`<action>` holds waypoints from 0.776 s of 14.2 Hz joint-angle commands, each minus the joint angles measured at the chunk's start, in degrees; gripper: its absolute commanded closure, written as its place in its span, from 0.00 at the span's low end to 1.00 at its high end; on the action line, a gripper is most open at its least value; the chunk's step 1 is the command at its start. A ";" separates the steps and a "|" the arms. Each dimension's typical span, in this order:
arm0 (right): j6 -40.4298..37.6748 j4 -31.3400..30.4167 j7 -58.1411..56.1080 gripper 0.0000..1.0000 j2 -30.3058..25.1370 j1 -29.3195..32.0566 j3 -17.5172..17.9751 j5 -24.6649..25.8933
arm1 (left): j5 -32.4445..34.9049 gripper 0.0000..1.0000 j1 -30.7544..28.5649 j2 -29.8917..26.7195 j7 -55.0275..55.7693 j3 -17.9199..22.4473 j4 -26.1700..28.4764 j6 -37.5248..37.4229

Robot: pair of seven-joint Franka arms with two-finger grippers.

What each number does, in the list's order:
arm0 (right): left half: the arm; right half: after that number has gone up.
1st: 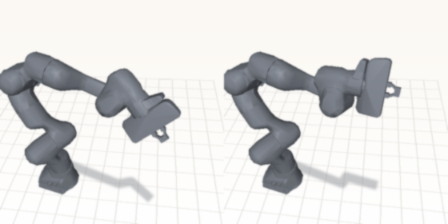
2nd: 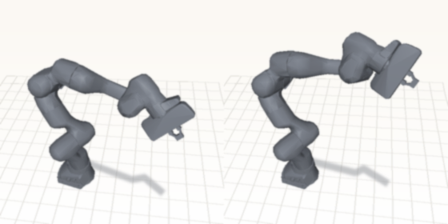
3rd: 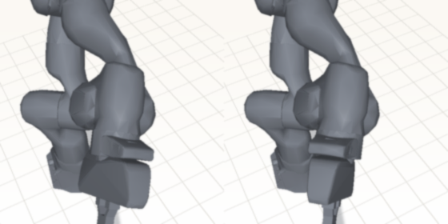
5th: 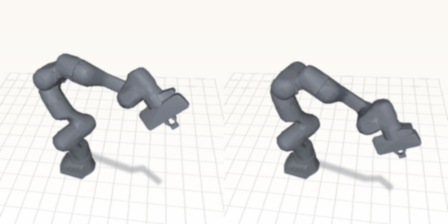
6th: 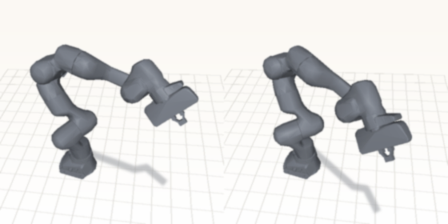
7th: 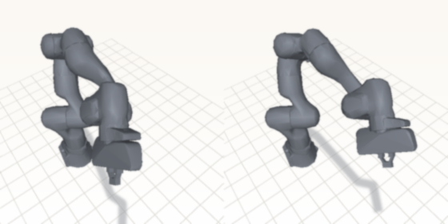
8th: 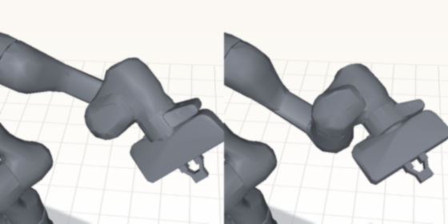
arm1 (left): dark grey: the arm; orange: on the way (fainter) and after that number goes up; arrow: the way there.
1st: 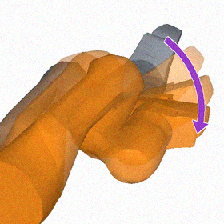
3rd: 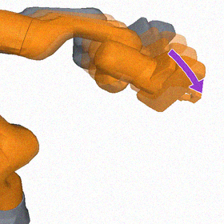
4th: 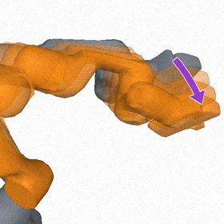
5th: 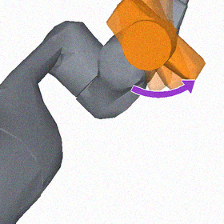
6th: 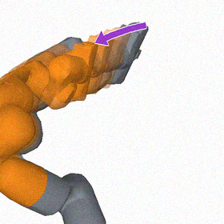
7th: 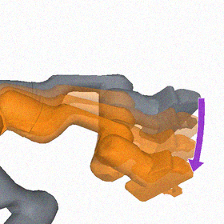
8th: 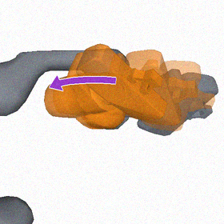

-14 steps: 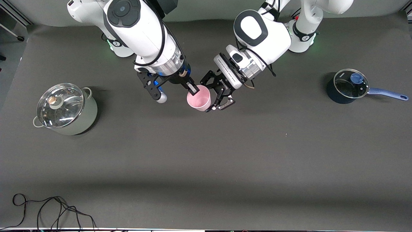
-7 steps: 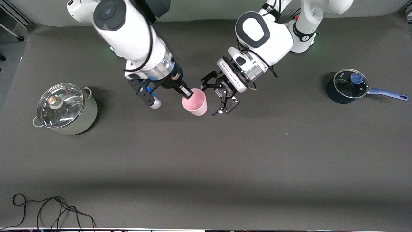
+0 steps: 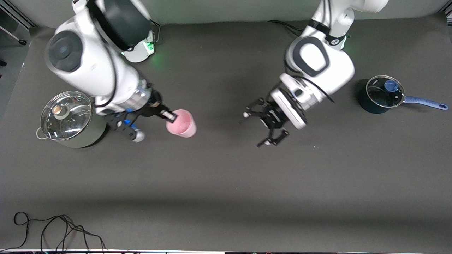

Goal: Transfer pink cup from left to right arm
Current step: 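Open the left gripper and withdraw it while the right gripper holds the cup, then lower the cup beside the white pot and open the right gripper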

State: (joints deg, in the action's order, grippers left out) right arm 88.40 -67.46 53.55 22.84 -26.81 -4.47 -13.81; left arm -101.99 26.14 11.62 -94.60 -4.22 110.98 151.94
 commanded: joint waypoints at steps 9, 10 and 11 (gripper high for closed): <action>1.06 -22.17 -41.58 1.00 -8.25 1.15 -19.69 -0.34 | 49.40 0.01 -28.05 -2.31 39.39 -0.26 -6.02 -50.14; 2.46 -24.10 -43.25 1.00 -8.34 1.15 -20.84 -0.34 | 53.52 0.01 -29.98 -2.48 40.97 -0.17 -7.34 -53.65; 4.48 -26.12 -44.83 1.00 -8.34 1.15 -21.37 -0.25 | 58.87 0.01 -31.31 -2.48 42.90 -0.08 -9.01 -57.16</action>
State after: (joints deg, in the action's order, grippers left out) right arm 89.00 -87.72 12.11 16.92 -24.66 -24.62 -13.80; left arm -50.28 -3.00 9.07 -56.47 -3.72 104.92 100.00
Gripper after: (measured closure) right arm 0.952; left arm 0.004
